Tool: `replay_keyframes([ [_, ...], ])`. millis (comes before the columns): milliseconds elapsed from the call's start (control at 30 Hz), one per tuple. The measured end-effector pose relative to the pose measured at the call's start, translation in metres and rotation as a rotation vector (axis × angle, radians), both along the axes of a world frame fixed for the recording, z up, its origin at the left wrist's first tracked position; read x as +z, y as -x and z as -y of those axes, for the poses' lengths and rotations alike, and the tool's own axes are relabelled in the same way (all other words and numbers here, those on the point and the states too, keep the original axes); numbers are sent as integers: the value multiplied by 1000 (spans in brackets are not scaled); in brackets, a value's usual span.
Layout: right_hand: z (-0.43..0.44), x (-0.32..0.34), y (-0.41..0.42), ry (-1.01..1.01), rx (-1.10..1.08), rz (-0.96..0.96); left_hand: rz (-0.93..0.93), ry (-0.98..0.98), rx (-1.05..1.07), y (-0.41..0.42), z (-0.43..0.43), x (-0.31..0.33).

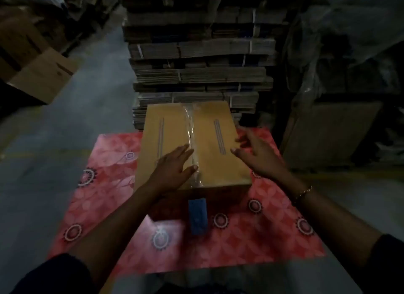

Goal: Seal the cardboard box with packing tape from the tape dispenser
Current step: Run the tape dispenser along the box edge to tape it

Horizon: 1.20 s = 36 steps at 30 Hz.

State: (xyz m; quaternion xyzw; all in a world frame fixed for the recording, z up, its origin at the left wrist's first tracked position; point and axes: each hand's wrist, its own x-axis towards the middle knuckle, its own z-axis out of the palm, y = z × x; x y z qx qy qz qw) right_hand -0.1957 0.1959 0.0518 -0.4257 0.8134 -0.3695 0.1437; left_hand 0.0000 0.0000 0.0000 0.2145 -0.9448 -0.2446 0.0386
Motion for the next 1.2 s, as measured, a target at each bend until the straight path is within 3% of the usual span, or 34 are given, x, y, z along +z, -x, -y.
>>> replay_keyframes([
  [133, -16, -60, -49, -101, -45, 193, 127, 39, -156, -10, 9, -37],
  [367, -19, -140, -128, -166, -222, 352, 101, 314, -398, 1, 24, -80],
  [533, -5, -171, -173, -183, -414, 290, 70, 346, -398, 1, 27, -93],
  [733, 5, -183, -190, -98, -346, 494, 58, 336, -403, 3, 28, -94],
  [933, -14, -157, -214, -64, -440, 425, 50, 327, -415, 3, 28, -93],
  [1200, -10, -126, -224, -137, -476, 198, 35, 361, -394, 3, 26, -97],
])
